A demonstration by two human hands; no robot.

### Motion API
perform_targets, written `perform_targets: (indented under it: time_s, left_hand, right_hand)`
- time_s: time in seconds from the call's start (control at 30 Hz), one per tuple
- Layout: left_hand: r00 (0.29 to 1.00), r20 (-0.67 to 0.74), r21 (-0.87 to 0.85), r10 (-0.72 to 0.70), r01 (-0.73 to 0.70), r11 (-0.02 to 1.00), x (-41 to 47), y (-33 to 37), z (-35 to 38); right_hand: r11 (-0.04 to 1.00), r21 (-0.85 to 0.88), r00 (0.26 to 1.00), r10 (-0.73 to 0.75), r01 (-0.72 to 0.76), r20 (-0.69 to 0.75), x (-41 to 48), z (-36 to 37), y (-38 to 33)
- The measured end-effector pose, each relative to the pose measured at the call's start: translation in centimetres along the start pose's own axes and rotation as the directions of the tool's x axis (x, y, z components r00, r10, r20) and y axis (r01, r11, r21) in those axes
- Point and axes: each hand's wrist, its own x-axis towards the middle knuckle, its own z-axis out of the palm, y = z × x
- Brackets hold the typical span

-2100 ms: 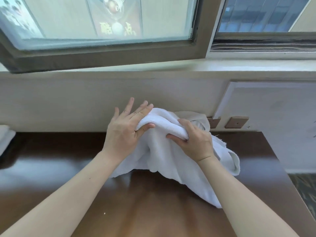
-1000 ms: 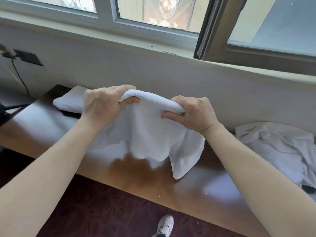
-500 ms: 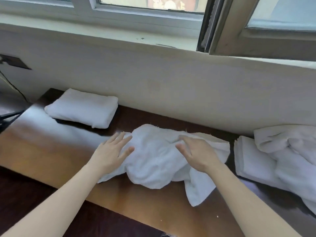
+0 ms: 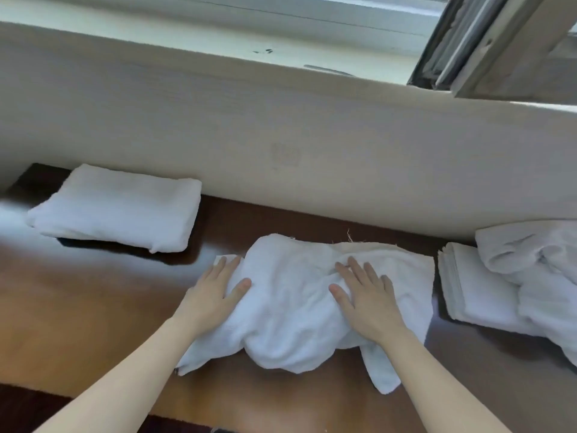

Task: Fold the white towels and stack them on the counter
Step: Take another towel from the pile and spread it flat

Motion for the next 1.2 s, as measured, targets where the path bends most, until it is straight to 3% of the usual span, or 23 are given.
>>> perform_targets:
  time_s: [0.1, 0.23, 0.37, 0.57, 0.7, 0.8, 0.93, 1.1, 1.2]
  left_hand:
    - [0.996, -0.077, 0.100, 0.045, -0.037, 0.994, 0.4, -0.3, 1.5]
    - [0.985, -0.148, -0.014, 0.090, -0.093, 0.996, 1.4, -1.0, 1.1]
    - [0.964, -0.233, 0.018, 0.125, -0.124, 0.992, 2.3, -1.6, -0.8]
    - [0.806, -0.560, 0.072, 0.192, -0.183, 0.980, 2.2, -3.4, -3.4]
    - [0.916, -0.392, -0.068, 0.085, -0.121, 0.990, 2.3, -5.0, -2.7]
    - [0.951, -0.303, -0.094, 0.064, -0.096, 0.991, 2.4, -5.7, -2.6]
    - [0.911, -0.271, 0.240, 0.311, -0.249, 0.938, 4.2, -5.8, -3.1]
    - [0.932, -0.201, 0.509, 0.301, -0.163, 0.845, 6.7, -6.9, -2.9]
    - [0.905, -0.217, 0.555, 0.365, -0.193, 0.809, 6.6, -7.5, -2.7]
  right_hand:
    - [0.995, 0.003, 0.995, 0.101, -0.101, 0.003, -0.6, 1.6, -1.7]
    - [0.985, 0.005, 0.984, 0.171, -0.171, -0.043, -0.6, 2.9, -3.1]
    - [0.984, 0.003, 0.981, 0.179, -0.179, -0.078, -0.9, 3.4, -3.0]
    - [0.993, -0.044, 0.988, 0.103, -0.109, -0.112, -2.5, 3.7, -1.6]
    - [0.993, -0.041, 0.986, 0.109, -0.115, -0.123, -3.6, 4.1, 0.2]
    - [0.991, -0.040, 0.984, 0.119, -0.126, -0.131, -3.9, 4.1, 1.7]
    - [0.993, -0.033, 0.988, 0.106, -0.110, -0.115, -3.5, 4.0, 2.0]
    - [0.989, -0.026, 0.983, 0.143, -0.147, -0.114, -3.1, 4.0, 1.1]
    - [0.988, -0.023, 0.981, 0.150, -0.154, -0.126, -3.1, 4.0, 0.7]
